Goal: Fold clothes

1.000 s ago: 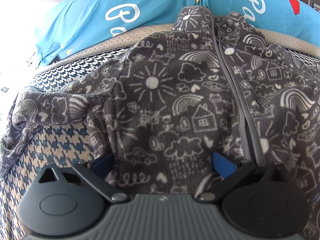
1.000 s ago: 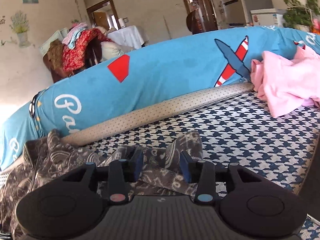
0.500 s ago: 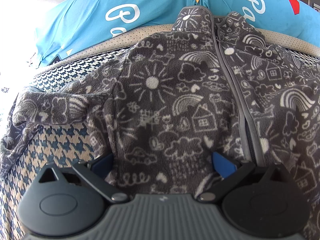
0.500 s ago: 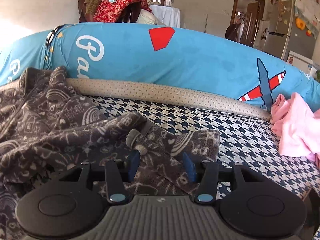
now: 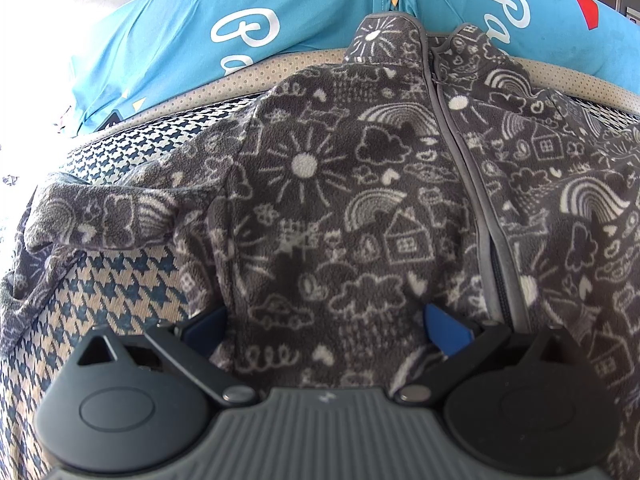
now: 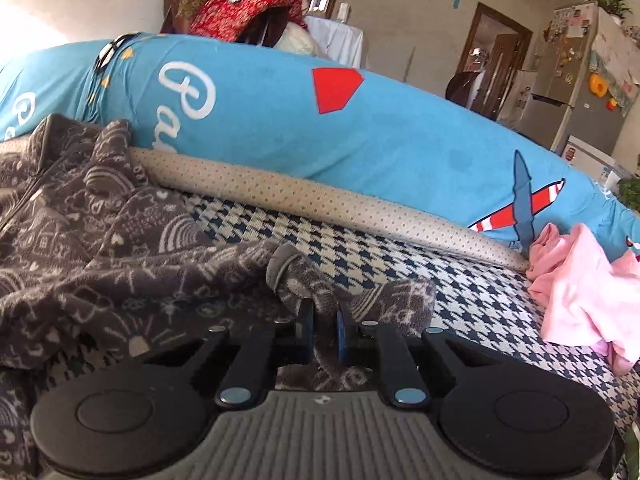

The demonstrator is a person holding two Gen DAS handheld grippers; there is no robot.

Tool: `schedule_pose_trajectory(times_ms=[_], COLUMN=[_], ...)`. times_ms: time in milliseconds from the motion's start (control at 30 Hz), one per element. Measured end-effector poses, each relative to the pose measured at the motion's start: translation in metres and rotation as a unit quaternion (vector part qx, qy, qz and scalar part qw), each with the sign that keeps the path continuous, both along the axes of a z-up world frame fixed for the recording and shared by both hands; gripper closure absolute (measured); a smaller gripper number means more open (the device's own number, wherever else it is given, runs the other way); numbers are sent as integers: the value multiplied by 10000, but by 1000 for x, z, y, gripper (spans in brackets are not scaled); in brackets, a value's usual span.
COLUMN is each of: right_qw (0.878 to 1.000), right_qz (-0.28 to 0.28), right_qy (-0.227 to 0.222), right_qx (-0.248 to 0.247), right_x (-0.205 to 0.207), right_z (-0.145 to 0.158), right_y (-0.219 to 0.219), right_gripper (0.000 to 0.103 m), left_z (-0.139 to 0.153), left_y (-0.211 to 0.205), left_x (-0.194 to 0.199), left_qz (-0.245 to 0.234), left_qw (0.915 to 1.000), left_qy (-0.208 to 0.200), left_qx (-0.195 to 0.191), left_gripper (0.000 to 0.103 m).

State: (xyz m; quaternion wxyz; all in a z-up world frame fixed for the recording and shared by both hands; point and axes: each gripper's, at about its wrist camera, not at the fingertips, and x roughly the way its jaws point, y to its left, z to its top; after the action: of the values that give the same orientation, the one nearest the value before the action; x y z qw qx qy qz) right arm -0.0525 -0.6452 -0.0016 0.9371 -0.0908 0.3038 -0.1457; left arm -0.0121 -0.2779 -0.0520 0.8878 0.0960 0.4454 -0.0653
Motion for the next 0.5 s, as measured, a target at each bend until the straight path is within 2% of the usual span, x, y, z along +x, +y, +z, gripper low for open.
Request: schedule_pose_trajectory(times_ms=[100, 167, 233, 300, 333, 400, 500], right_qw=[9964, 9866, 9689, 9441, 9302, 9099, 9029], right_qz=[-625, -1222, -1861, -2489, -2847, -3367, -3761], right_qy=[-546, -1055, -1578, -2087, -2264, -2402, -2078], right_qx=[143, 240, 407, 566, 491, 305, 107], right_x=[-11, -27, -47, -67, -78, -95, -105], right_z=[24, 45, 67, 88, 96, 104, 100], right_y=[-10, -19, -30, -41, -44, -49, -64], right_gripper=[92, 92, 92, 92, 92, 93, 94], left_z=[0, 0, 0, 0, 0, 0, 0], left_y=[0, 0, 0, 0, 1, 1, 0], left_x=[0, 0, 0, 0, 0, 0, -1], left_qz=[-2, -1, 1, -1, -3, -4, -1], left_qw=[10000, 10000, 10000, 10000, 10000, 10000, 10000], left_qy=[2, 2, -1, -9, -13, -25, -40], left_qx=[1, 0, -1, -3, -5, -6, 3], left_gripper=[0, 0, 0, 0, 0, 0, 0])
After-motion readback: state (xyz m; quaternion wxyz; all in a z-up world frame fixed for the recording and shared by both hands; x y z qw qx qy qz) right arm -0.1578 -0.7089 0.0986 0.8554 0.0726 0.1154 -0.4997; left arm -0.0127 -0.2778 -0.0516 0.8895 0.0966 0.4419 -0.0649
